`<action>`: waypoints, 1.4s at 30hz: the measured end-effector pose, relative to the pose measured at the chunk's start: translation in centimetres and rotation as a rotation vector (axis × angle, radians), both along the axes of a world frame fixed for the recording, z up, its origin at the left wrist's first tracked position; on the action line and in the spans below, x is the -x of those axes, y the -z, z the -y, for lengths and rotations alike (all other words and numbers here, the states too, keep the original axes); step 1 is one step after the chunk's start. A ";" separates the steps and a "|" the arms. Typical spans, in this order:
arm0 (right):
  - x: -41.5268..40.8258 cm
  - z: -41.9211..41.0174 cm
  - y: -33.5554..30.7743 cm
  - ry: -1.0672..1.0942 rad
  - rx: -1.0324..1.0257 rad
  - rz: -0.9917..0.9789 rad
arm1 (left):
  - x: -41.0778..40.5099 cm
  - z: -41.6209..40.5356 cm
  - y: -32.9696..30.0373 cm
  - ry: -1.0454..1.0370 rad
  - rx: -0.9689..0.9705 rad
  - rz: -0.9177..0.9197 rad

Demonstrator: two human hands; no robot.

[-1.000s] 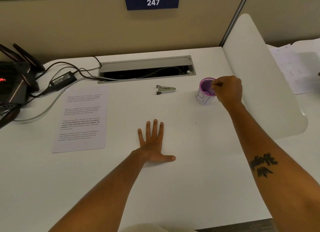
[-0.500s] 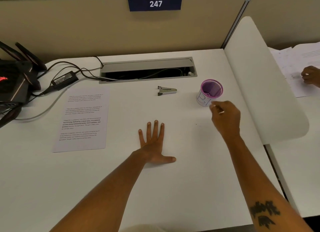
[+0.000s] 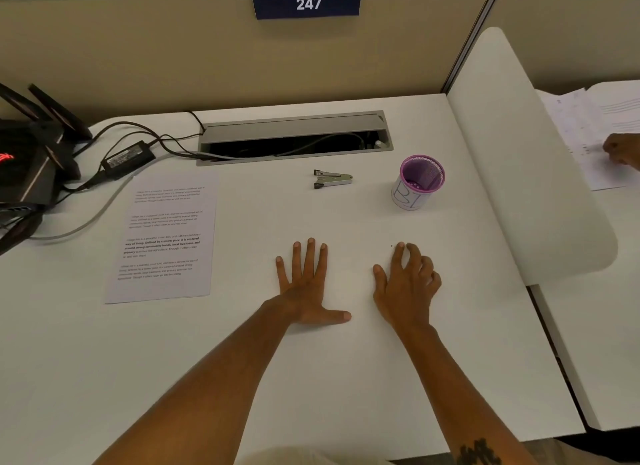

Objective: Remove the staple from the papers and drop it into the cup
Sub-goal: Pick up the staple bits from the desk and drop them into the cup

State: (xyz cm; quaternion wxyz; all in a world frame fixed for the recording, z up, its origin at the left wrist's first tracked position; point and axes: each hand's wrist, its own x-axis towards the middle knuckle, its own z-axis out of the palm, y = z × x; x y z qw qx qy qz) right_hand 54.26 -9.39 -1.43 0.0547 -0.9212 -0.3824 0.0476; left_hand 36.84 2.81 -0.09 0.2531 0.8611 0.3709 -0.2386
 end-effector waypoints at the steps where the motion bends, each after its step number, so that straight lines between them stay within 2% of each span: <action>1: 0.0 -0.2 0.0 -0.013 -0.001 0.000 | 0.0 0.0 0.0 0.001 -0.001 -0.001; 3: -0.2 -0.4 0.0 -0.021 -0.030 -0.007 | 0.1 0.0 0.1 0.003 -0.003 0.004; 10: -2.4 -0.8 0.0 0.142 -0.348 -0.091 | 0.1 -0.1 0.0 0.009 0.006 0.011; 19: -3.5 -1.6 -0.3 0.073 -0.432 -0.133 | 0.1 -0.1 0.0 0.007 0.007 0.010; 27: -7.9 -2.1 -1.0 -0.195 -0.366 -0.319 | 0.2 -0.1 -0.5 0.011 0.028 0.010; 34: -9.9 -3.6 -1.5 -0.484 -0.226 -0.248 | 0.1 0.0 -0.5 0.007 0.025 0.008; 42: -10.8 -4.6 -1.8 -0.589 -0.178 -0.227 | 0.2 0.0 -0.6 0.004 0.032 0.013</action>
